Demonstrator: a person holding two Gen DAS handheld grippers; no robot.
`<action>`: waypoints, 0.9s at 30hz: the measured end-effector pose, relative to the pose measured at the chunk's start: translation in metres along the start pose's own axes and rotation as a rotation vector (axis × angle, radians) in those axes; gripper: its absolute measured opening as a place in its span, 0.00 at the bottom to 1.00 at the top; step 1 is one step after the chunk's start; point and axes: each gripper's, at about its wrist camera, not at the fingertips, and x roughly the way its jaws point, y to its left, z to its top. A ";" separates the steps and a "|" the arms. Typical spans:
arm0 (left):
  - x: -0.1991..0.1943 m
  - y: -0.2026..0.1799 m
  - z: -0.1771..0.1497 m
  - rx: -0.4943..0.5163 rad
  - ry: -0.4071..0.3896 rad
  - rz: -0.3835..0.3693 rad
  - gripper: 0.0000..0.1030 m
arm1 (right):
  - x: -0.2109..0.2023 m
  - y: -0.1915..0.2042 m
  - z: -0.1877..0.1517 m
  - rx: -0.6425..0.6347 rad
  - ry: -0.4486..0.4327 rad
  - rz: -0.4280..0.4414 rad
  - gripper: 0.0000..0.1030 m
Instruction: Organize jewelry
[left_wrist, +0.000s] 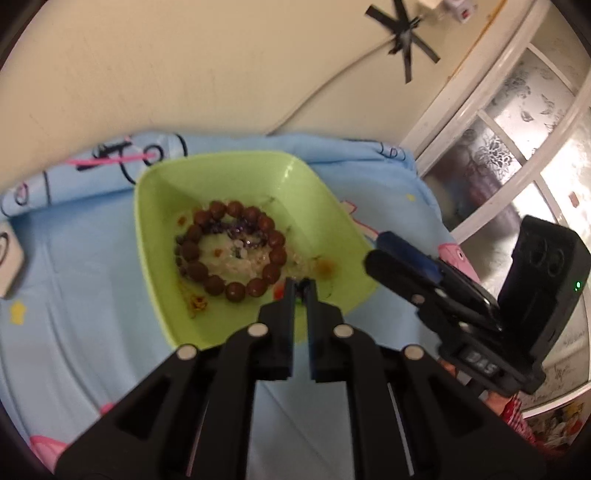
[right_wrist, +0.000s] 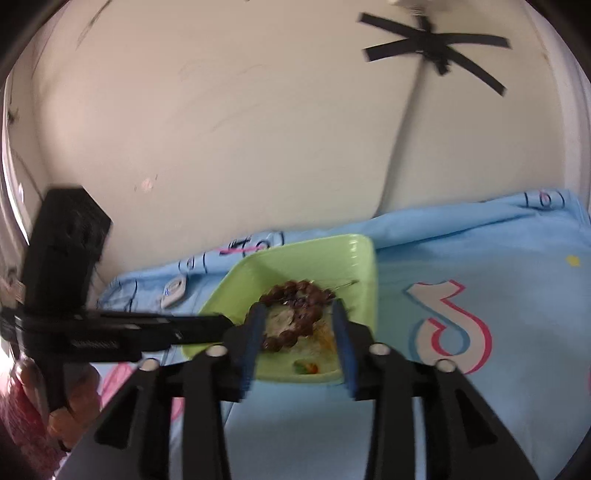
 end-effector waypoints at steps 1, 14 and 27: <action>0.000 0.001 -0.001 -0.005 -0.006 -0.003 0.05 | -0.001 -0.006 -0.001 0.026 -0.002 0.014 0.21; -0.105 0.024 -0.066 -0.044 -0.134 0.052 0.05 | -0.027 0.019 -0.012 0.035 0.047 0.107 0.22; -0.150 0.033 -0.209 -0.034 -0.107 0.093 0.15 | -0.056 0.095 -0.124 -0.124 0.335 0.187 0.22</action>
